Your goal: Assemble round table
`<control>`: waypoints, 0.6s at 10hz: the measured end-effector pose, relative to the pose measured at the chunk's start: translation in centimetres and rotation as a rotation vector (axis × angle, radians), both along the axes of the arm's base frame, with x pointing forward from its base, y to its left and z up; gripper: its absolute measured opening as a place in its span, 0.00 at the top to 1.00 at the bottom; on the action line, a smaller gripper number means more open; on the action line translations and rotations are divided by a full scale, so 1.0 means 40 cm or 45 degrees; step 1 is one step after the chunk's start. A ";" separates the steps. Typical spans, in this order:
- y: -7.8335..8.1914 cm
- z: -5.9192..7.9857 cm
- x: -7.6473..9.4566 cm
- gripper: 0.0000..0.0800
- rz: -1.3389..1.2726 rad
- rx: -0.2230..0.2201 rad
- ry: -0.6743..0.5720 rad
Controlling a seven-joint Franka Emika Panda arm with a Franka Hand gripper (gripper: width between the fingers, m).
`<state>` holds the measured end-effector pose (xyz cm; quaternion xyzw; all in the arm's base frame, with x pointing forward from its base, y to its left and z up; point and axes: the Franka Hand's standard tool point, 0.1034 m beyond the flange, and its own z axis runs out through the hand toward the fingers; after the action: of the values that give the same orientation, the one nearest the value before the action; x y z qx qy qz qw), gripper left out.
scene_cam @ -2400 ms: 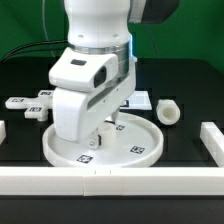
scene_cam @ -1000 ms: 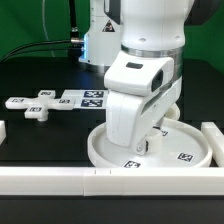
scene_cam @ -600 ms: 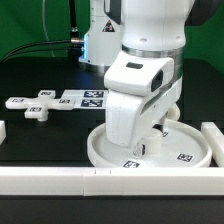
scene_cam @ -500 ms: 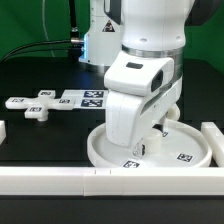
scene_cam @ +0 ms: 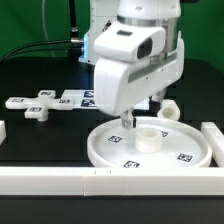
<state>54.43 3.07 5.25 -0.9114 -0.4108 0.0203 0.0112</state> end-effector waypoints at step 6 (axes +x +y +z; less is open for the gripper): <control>0.049 0.040 -0.029 0.19 -0.263 -0.013 -0.020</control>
Offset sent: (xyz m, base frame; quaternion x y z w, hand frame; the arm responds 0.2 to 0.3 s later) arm 0.0000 0.0000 0.0000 0.0000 0.0000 0.0650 0.9979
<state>53.26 5.03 6.86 -0.9491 -0.3146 0.0140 0.0052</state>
